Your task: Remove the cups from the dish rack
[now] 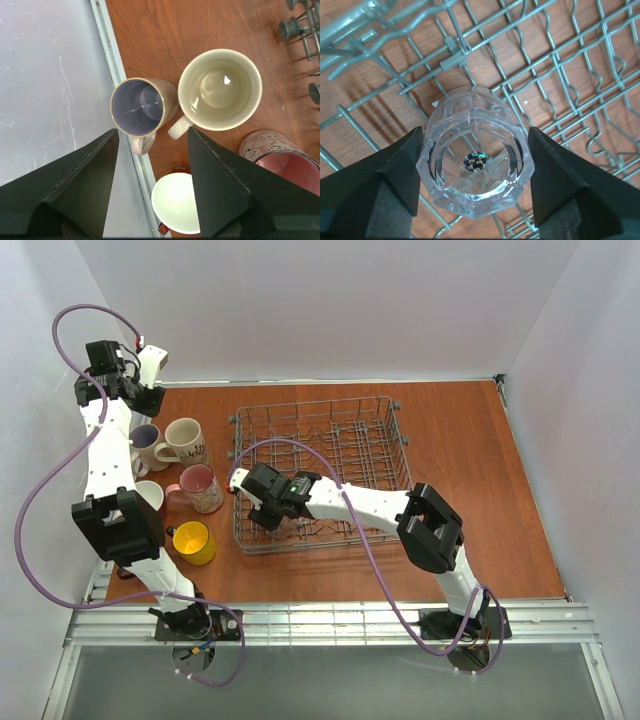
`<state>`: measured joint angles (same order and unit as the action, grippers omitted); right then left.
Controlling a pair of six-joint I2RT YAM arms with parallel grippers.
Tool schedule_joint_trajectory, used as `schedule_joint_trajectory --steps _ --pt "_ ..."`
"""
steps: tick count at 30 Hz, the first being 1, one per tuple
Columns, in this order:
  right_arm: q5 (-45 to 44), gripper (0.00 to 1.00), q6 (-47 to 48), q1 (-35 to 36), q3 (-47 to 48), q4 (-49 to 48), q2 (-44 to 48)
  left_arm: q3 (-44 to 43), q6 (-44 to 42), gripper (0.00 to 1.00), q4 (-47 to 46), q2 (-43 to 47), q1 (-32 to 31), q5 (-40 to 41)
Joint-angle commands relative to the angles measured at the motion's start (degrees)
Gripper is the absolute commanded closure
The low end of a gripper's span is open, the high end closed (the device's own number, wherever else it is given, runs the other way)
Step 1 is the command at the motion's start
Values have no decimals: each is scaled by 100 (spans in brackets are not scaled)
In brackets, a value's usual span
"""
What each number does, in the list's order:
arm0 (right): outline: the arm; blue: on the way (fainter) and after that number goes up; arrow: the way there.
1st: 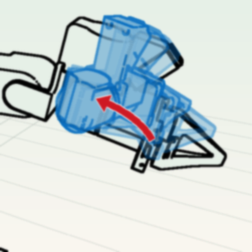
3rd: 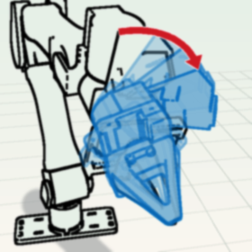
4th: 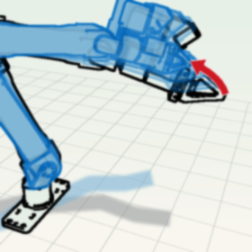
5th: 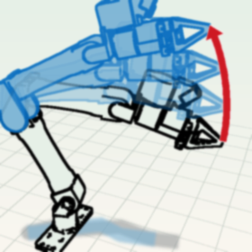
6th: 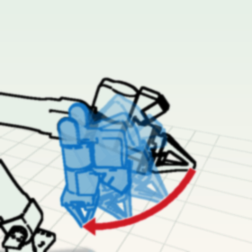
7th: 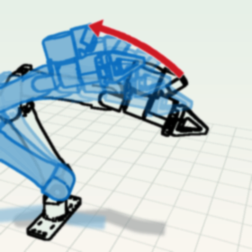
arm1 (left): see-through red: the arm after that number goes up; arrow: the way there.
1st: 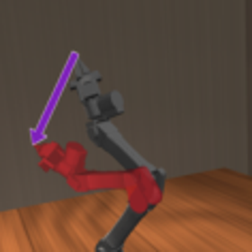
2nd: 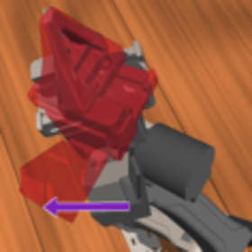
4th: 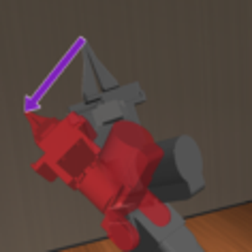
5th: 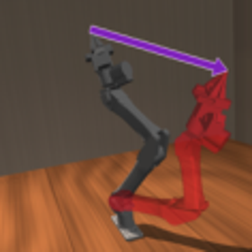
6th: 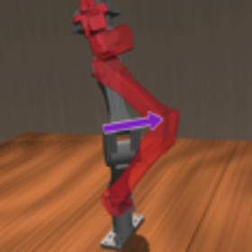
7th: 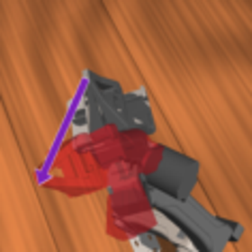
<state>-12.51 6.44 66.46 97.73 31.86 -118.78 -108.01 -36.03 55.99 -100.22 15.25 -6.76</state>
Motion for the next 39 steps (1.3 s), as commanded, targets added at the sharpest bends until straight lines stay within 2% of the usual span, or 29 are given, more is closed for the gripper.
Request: schedule_joint_trajectory --steps 1,2,5,6,8,9,11,13,18,19,20,22,23,25,26,27,31,34,36,39 --pt "135 45 7 -19 211 110 39 25 87 48 123 345 -48 -264" --pt "126 50 7 -27 202 102 74 17 114 48 132 372 -48 -307" --pt "170 57 -2 -62 176 101 215 -1 184 48 141 407 -57 -527" --pt "196 65 -2 -80 176 101 293 -36 245 48 149 407 -57 -580" --pt "223 72 -28 -106 211 101 382 -80 333 48 211 399 -74 -799" --pt "249 81 -28 -167 228 101 495 -115 386 48 254 407 -83 -913" --pt "346 92 -90 -334 255 58 627 -168 570 48 264 425 -92 -1334" --pt "617 99 -177 -510 203 -195 935 -212 815 49 237 521 -92 -1669" --pt "1821 99 -906 -1432 -614 -1434 1998 -19 1580 51 -253 881 -101 -3644" --pt "1997 99 -1055 -1582 -807 -1759 2156 216 1782 52 -403 951 -92 -3987" --pt "2312 99 -1405 -1862 -1139 -2310 2462 358 2106 53 -726 1135 -92 -4747" --pt "2542 99 -1793 -2118 -1484 -2884 2719 857 2476 54 -1132 1320 -92 -5438" --pt "2743 99 -2239 -2372 -1781 -3505 2929 1060 2991 55 -1673 1487 -101 -6093" --pt "2877 99 -2733 -2593 -2038 -4044 3106 1744 3565 56 -2335 1672 -162 -6546" --pt "2903 99 -2927 -2742 -2169 -4482 3202 1965 4238 56 -2642 1795 -214 -6766" --pt "2860 99 -3225 -2787 -2197 -4634 3229 2089 4358 55 -2994 1839 -415 -6794" --pt "2746 99 -3885 -2805 -2329 -5548 3274 2441 4893 48 -3365 1963 -1180 -6785" --pt "2719 99 -4307 -2805 -2356 -6041 3221 2872 5921 45 -4374 2077 -1628 -6820" --pt "2719 99 -4422 -2796 -2364 -6147 3203 3117 6457 44 -5189 2130 -1630 -6891" --pt "2649 99 -4546 -2796 -2487 -6367 3317 3171 6740 44 -5414 2121 -1648 -6751"
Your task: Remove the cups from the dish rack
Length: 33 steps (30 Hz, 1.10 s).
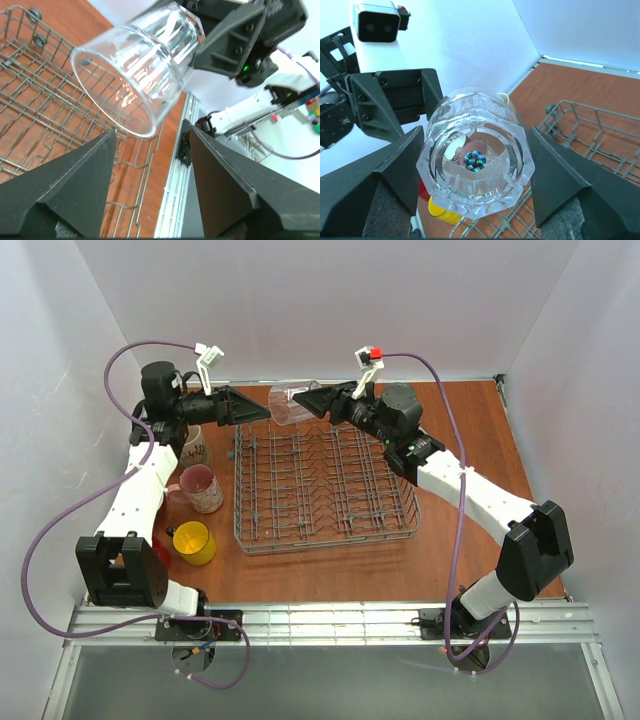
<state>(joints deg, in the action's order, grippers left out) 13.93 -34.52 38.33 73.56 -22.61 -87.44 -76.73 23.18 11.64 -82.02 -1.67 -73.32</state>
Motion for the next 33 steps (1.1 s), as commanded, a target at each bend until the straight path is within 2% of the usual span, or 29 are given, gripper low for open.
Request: schedule_joint_trajectory --steps 1,4,8,10,13,14,17,20,21,24,25,27,30,32,33 --pt "4 99 -520 26 -148 -1008 227 70 976 44 -1032 257 27 -34" --pt "22 99 -590 43 -228 -1140 254 237 1546 43 -1522 195 18 10" --pt "66 99 -819 52 -307 -1324 236 509 2488 44 -2830 134 -87 -86" --pt "57 99 -854 70 -333 -1403 236 641 2752 44 -3114 125 -175 -139" --pt "57 99 -854 96 -316 -1465 210 851 3086 48 -3500 151 -228 -121" --pt "66 99 -872 96 -307 -1483 201 905 3505 50 -3954 151 -228 -121" --pt "66 99 -924 157 -316 -1518 113 1028 3982 52 -4677 125 -237 -112" --pt "101 99 -1012 193 -316 -1580 25 915 3958 62 -4505 81 -237 -86" --pt "101 99 -1021 201 -325 -1606 16 914 3931 72 -4478 81 -246 -86" --pt "101 99 -1030 228 -333 -1624 -28 958 3888 90 -4416 116 -246 -60" --pt "118 99 -1030 237 -333 -1624 -62 967 3844 100 -4294 125 -246 -51" --pt "162 99 -1056 263 -351 -1632 -98 923 3677 100 -4048 142 -246 -51" --pt "233 99 -1083 263 -474 -1641 -124 722 2905 100 -3030 204 -246 -77" --pt "233 72 -987 263 -684 -1633 -45 546 1931 100 -1889 256 -246 -69" --pt "215 52 -943 263 -789 -1624 59 310 1466 100 -1423 265 -246 -42"
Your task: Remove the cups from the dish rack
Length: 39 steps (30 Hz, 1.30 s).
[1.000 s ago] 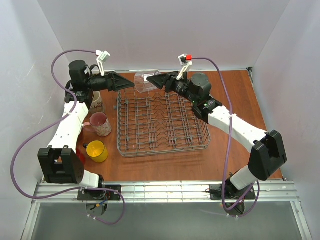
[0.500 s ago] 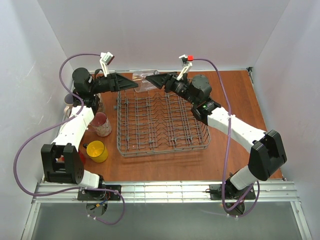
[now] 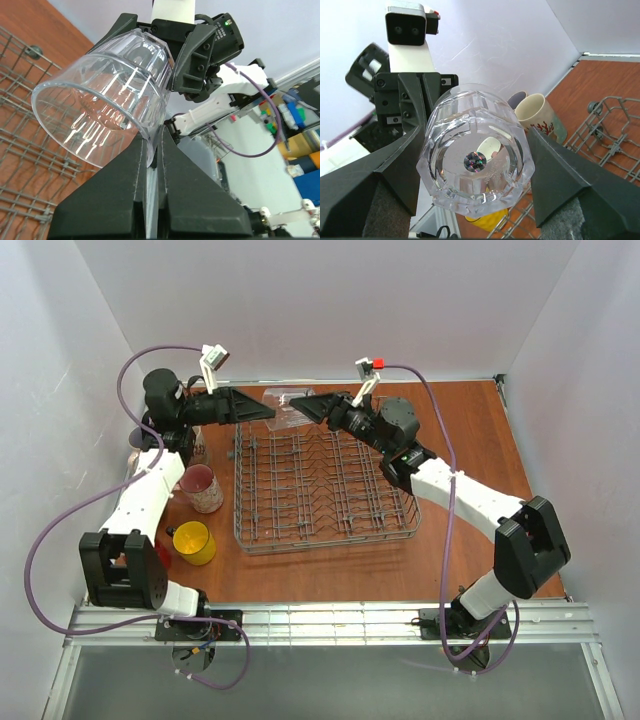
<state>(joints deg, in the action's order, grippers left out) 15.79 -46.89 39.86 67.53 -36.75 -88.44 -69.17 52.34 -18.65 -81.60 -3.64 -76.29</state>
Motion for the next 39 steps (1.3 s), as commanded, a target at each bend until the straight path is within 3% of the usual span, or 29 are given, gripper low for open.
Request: schedule_joint_trajectory --steps 1,3,4,5,7,9,13,18,22,29,35,38,39 --pt "-32 40 364 110 -387 -210 222 -579 -2272 100 2611 232 -49 360" --pt "-120 17 593 93 -634 -192 458 -921 -3356 100 3740 224 -49 588" --pt "-198 6 681 93 -731 -175 547 -1289 -3866 100 4860 198 -49 772" --pt "-243 1 795 93 -915 -53 643 -1519 -4994 100 5411 171 -75 1113" --pt "-444 1 1173 75 -1048 167 898 -2115 -6203 100 6979 136 -154 1562" --pt "-577 1 1558 75 -1145 535 1117 -2364 -7685 100 7855 162 -382 2298" --pt "-805 1 1955 75 -1180 959 1286 -2514 -9432 100 9595 417 -795 3215" --pt "-867 1 2096 84 -1268 1179 1330 -1593 -10531 100 9855 1101 -1094 4235" --pt "-894 1 2149 84 -1260 1354 1268 -468 -11814 100 9863 1918 -1576 4316" --pt "-911 1 2351 84 -1110 1723 1075 465 -11834 100 9872 2095 -2781 4194" --pt "-964 1 2352 84 -1189 1786 996 483 -11414 100 9881 2184 -3713 3788" --pt "-964 1 2351 84 -1216 1786 908 649 -10956 100 9864 2210 -4372 4147" --pt "-981 1 2352 84 -1216 1786 899 763 -10799 100 9855 2201 -4539 4671"
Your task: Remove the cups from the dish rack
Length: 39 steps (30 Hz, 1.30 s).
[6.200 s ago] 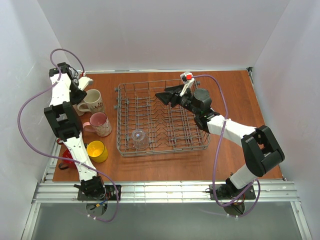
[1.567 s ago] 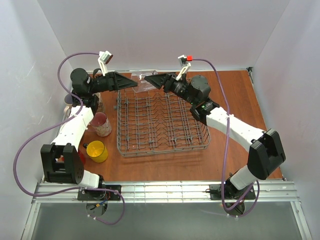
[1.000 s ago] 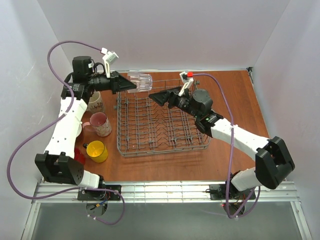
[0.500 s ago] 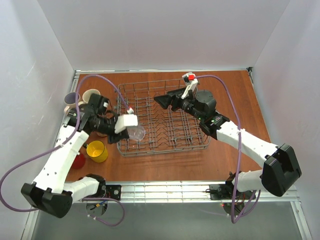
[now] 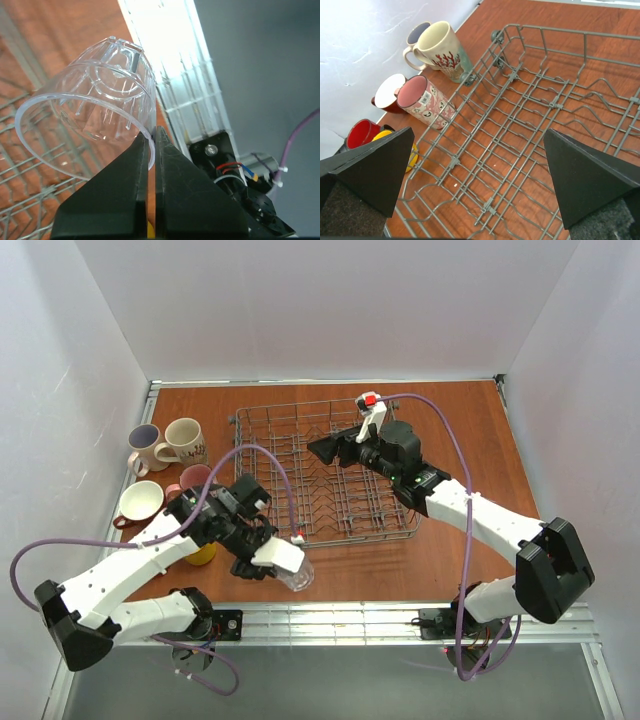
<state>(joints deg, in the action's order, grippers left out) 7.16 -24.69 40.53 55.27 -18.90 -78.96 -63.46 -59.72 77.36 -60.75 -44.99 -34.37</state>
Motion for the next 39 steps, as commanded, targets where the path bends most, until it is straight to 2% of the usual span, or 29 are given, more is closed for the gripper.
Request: schedule_joint_trajectory --steps 1,2,9,12,19,29,33,34,39 --pt "-127 1 131 16 19 0 -76 455 461 100 262 99 -692 745" --pt "-153 1 131 16 11 0 -102 579 462 100 262 81 -773 1296" --pt "-259 1 148 7 -33 0 -94 1116 67 100 253 291 -1116 2915" --pt "-311 1 192 -19 -68 0 -58 1467 -56 100 253 476 -1196 3330" --pt "-347 1 201 -151 -86 0 -32 2065 -390 100 253 810 -1205 3480" --pt "-268 1 201 -221 -42 0 -137 2171 -452 100 244 793 -1205 3569" --pt "-241 2 210 -248 -42 0 -155 2136 -400 87 244 749 -1205 3542" --pt "-250 1 210 -256 -42 -9 -146 2119 -408 79 244 740 -1205 3569" --pt "-215 1 201 -265 -33 0 -146 2005 -373 68 244 714 -1205 3560"
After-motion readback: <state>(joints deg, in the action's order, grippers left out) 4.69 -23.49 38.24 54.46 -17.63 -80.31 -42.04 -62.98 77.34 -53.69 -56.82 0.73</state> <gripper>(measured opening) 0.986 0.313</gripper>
